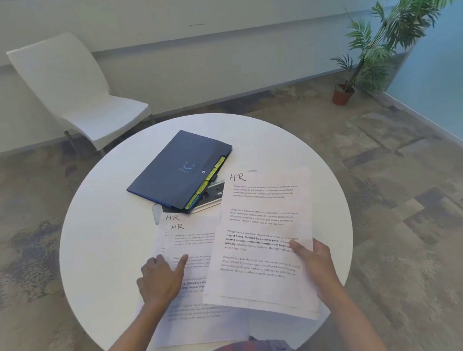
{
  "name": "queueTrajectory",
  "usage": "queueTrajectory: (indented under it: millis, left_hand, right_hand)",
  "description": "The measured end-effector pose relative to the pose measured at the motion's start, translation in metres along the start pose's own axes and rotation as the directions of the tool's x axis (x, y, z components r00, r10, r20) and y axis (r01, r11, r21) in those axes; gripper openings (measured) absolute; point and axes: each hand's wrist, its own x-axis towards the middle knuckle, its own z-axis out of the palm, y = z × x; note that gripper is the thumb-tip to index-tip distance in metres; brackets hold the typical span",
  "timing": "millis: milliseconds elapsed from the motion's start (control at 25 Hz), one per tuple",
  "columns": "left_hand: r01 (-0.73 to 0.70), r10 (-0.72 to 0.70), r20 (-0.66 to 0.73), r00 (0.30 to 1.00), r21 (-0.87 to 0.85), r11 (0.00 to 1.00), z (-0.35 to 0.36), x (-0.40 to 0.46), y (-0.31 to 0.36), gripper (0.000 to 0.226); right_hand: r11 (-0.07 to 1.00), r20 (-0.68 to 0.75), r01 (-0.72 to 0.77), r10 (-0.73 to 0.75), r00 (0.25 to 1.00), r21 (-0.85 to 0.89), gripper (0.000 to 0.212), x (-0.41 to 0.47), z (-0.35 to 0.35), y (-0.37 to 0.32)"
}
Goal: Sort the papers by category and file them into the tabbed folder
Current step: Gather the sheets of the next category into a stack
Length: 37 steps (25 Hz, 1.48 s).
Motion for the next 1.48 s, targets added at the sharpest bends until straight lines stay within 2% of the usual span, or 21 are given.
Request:
queueTrajectory:
  millis: [80, 160, 360, 560, 720, 840, 920, 1040, 1120, 1280, 1400, 1480]
  left_hand:
    - [0.009, -0.005, -0.027, 1.000, 0.114, 0.993, 0.008, 0.005, -0.009, 0.086]
    - [-0.002, 0.011, -0.054, 0.998, 0.149, 0.989, 0.014, 0.008, -0.011, 0.092]
    - [0.009, -0.008, -0.053, 0.999, 0.026, 1.000, 0.025, 0.010, -0.009, 0.095]
    - [-0.024, 0.025, 0.001, 1.000, -0.289, 0.957, 0.027, 0.011, -0.008, 0.078]
    - [0.004, 0.002, 0.020, 1.000, -0.308, 0.951, 0.029, 0.011, -0.009, 0.063]
    - [-0.002, -0.003, -0.023, 1.000, -0.218, 0.976, 0.032, 0.014, -0.013, 0.052]
    - [-0.016, 0.008, -0.042, 0.999, -0.203, 0.979, 0.032, 0.015, -0.017, 0.036]
    - [-0.103, 0.097, -0.037, 0.995, -0.447, 0.889, 0.023, 0.010, -0.017, 0.010]
    - [-0.176, 0.182, -0.043, 0.982, -0.547, 0.819, 0.009, 0.002, -0.010, 0.008]
    - [-0.333, 0.348, -0.095, 0.933, -0.597, 0.730, -0.022, -0.013, 0.016, 0.012]
    - [-0.352, 0.396, -0.111, 0.911, -0.711, 0.609, -0.044, -0.021, 0.042, 0.014]
    - [-0.292, 0.406, -0.081, 0.910, -0.820, 0.492, -0.061, -0.029, 0.062, 0.017]
  right_hand:
    - [1.000, -0.020, 0.002, -0.002, 1.000, -0.005, 0.020, 0.001, -0.002, 0.002]
    - [1.000, -0.028, 0.007, -0.007, 1.000, -0.003, 0.019, 0.001, -0.002, 0.002]
    - [1.000, -0.033, 0.007, -0.007, 0.999, -0.012, 0.020, 0.002, 0.001, 0.003]
    - [1.000, -0.016, 0.019, -0.019, 1.000, -0.017, 0.020, 0.003, 0.001, -0.001]
    - [0.999, -0.011, 0.017, -0.017, 1.000, -0.030, 0.020, 0.002, 0.000, -0.002]
    - [0.999, -0.009, 0.013, -0.014, 1.000, -0.030, 0.020, 0.002, 0.000, -0.003]
    - [0.999, -0.001, 0.013, -0.013, 1.000, -0.033, 0.020, 0.001, 0.000, -0.003]
    - [0.999, 0.024, 0.014, -0.013, 1.000, -0.039, 0.020, -0.002, -0.001, -0.005]
    - [0.999, 0.049, 0.016, -0.014, 0.999, -0.031, 0.019, -0.004, -0.001, -0.007]
    - [1.000, 0.099, 0.012, -0.011, 0.995, -0.014, 0.019, -0.009, 0.002, -0.014]
    - [1.000, 0.146, -0.002, 0.001, 0.989, 0.006, 0.020, -0.010, 0.005, -0.021]
    - [1.000, 0.170, 0.013, -0.012, 0.985, -0.002, 0.021, -0.009, 0.007, -0.026]
